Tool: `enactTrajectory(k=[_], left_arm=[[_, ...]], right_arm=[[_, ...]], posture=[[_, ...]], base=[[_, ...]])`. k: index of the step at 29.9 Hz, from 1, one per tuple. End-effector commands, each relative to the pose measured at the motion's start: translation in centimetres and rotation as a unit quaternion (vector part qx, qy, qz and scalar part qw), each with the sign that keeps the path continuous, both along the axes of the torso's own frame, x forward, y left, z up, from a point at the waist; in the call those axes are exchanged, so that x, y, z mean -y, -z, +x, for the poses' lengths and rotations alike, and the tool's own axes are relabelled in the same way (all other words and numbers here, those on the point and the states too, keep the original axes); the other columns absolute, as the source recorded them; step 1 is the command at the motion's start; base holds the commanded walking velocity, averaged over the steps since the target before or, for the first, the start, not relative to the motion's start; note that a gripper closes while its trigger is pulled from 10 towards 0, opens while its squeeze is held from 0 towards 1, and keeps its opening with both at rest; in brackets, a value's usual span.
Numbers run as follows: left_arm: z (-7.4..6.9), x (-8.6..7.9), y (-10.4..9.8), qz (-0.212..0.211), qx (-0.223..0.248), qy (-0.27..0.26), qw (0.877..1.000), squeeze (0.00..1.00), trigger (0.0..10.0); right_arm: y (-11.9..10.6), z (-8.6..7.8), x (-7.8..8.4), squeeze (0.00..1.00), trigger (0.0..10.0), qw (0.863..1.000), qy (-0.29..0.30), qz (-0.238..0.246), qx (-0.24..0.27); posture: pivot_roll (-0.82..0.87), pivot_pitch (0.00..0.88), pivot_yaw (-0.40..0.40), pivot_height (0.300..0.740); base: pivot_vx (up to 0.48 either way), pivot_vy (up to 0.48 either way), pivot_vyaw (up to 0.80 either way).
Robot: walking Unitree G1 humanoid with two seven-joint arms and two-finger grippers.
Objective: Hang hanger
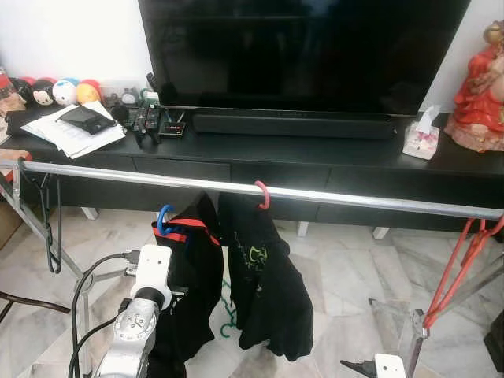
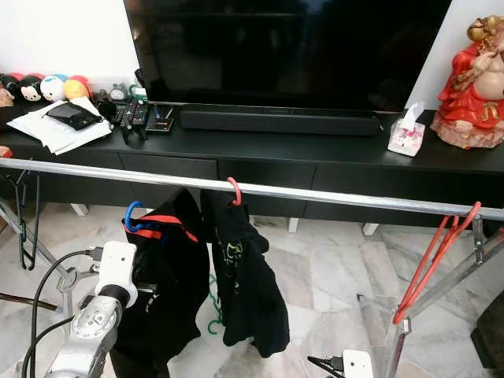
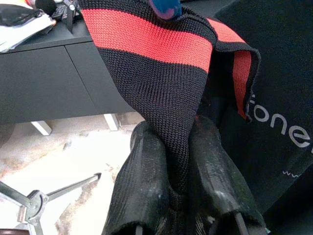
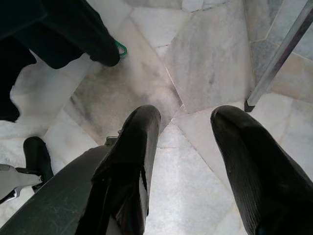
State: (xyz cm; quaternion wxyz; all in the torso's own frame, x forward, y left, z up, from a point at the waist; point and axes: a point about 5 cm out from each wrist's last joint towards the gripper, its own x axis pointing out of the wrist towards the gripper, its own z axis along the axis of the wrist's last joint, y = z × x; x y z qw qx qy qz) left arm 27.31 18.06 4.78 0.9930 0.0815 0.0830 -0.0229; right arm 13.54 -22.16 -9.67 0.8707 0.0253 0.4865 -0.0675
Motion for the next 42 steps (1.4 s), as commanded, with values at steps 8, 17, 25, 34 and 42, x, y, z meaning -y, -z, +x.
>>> enactTrajectory(k=[8, 17, 25, 34, 42], left_arm=[[0.52, -0.1, -1.08, -0.014, 0.023, -0.012, 1.0, 0.0, 10.0], [0.56, -0.18, -1.09, -0.014, 0.022, -0.011, 1.0, 0.0, 10.0], [0.69, -0.29, -1.18, -0.013, 0.023, -0.009, 1.0, 0.0, 10.0], [0.79, -0.36, -1.19, -0.012, 0.021, -0.007, 1.0, 0.0, 10.0], [0.67, -0.09, -0.99, -0.013, 0.02, -0.004, 1.0, 0.0, 10.0]], right_arm=[[-0.09, 0.06, 0.39, 0.0, 10.0, 1.0, -0.005, -0.002, -0.004], [-0.15, 0.21, 0.44, 0.0, 10.0, 1.0, -0.008, -0.003, -0.003], [-0.15, 0.27, 0.33, 0.0, 10.0, 1.0, -0.012, -0.001, -0.004], [-0.16, 0.4, 0.18, 0.0, 10.0, 1.0, -0.015, 0.001, -0.002], [-0.17, 0.4, 0.28, 0.0, 10.0, 1.0, -0.019, -0.002, -0.005]], posture=[[-0.03, 0.0, -0.024, 0.74], [-0.03, 0.0, -0.018, 0.74], [-0.03, 0.0, -0.016, 0.74], [-0.03, 0.0, -0.013, 0.74], [-0.04, 0.0, -0.019, 0.74]], base=[[-0.286, 0.0, 0.0], [-0.316, 0.0, 0.0], [-0.315, 0.0, 0.0], [-0.322, 0.0, 0.0], [-0.326, 0.0, 0.0]])
